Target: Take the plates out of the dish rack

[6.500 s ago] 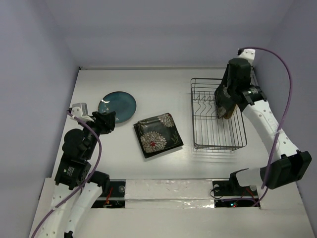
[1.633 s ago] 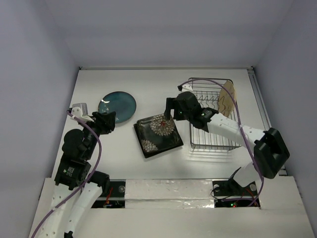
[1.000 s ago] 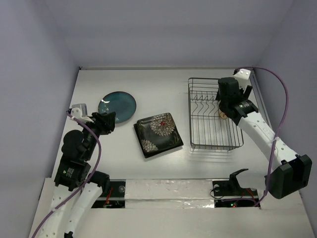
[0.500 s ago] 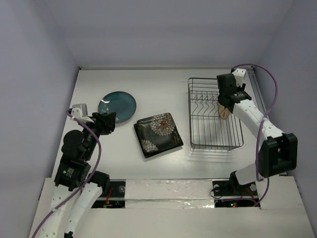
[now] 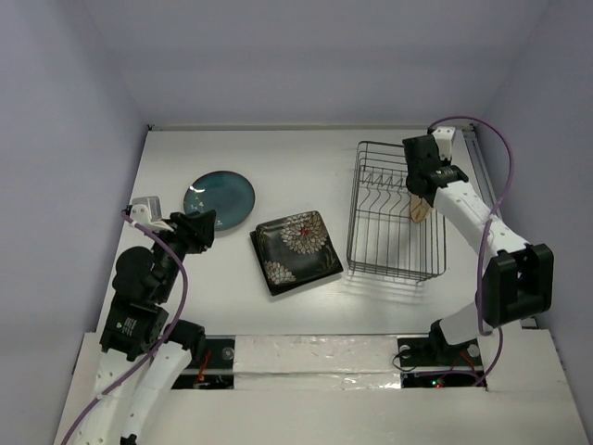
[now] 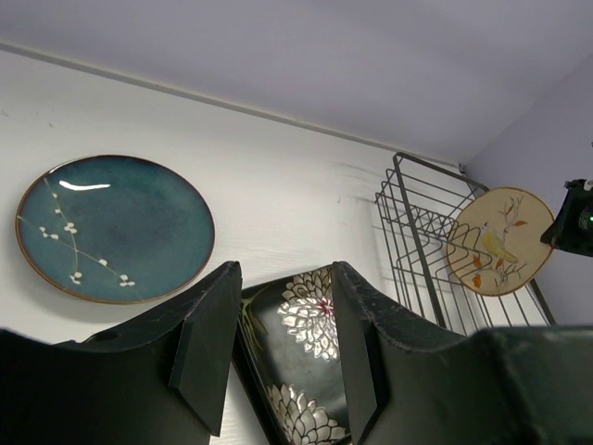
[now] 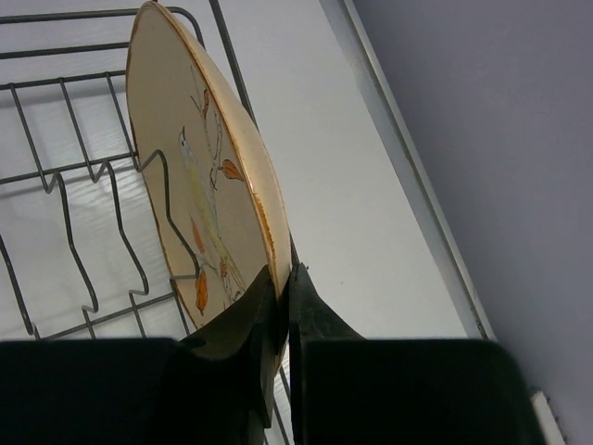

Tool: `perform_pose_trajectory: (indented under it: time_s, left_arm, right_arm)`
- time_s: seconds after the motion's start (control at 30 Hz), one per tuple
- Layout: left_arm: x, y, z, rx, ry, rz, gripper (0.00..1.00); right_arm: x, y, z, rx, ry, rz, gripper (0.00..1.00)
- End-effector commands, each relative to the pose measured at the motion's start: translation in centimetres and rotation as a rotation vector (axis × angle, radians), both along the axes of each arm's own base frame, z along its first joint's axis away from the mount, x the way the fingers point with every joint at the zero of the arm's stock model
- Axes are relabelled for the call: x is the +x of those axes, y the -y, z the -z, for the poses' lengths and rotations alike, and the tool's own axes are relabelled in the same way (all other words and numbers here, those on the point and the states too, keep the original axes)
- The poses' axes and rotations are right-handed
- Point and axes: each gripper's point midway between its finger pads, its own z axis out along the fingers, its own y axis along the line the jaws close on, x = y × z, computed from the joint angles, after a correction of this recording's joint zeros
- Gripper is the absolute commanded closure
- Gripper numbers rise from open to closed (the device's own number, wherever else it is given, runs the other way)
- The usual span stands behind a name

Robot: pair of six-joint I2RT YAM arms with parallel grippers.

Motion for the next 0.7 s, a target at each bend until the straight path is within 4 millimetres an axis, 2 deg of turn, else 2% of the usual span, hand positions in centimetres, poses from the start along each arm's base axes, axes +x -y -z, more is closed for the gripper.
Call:
perform_pose_trajectory:
  time_s: [0.0,0.23,0.3,0.5,0.67]
  left_arm:
    - [-0.1,0.1,-0.6,-0.013,0.032,0.005,0.59]
    - [-0.2,0.1,-0.8,-0.017,0.039,0.008,0.59]
    - [-0.2,0.1,-0.7,-0.017,0.038,0.008,0.59]
    - [-0.1,0.0,-0.7,-0.016,0.036,0.003,0.59]
    - [0.0,0.0,-0.6,-0.015,0.032,0.000,0.59]
  right_arm:
    - [-0.2,1.3,-5.1,-0.046,0.131,0.083,1.00]
    - [-2.0,1.8,-10.0,-0.146,0.170,0.073,1.00]
    - [-1.9,1.0,-11.5,-0.153,0.209,0.037,1.00]
    - [-2.5,0.3,-14.6,-0.120,0.268,0.007,1.00]
    - [-4.3,-2.0,-20.9,-0.002,0.459,-0.052,1.00]
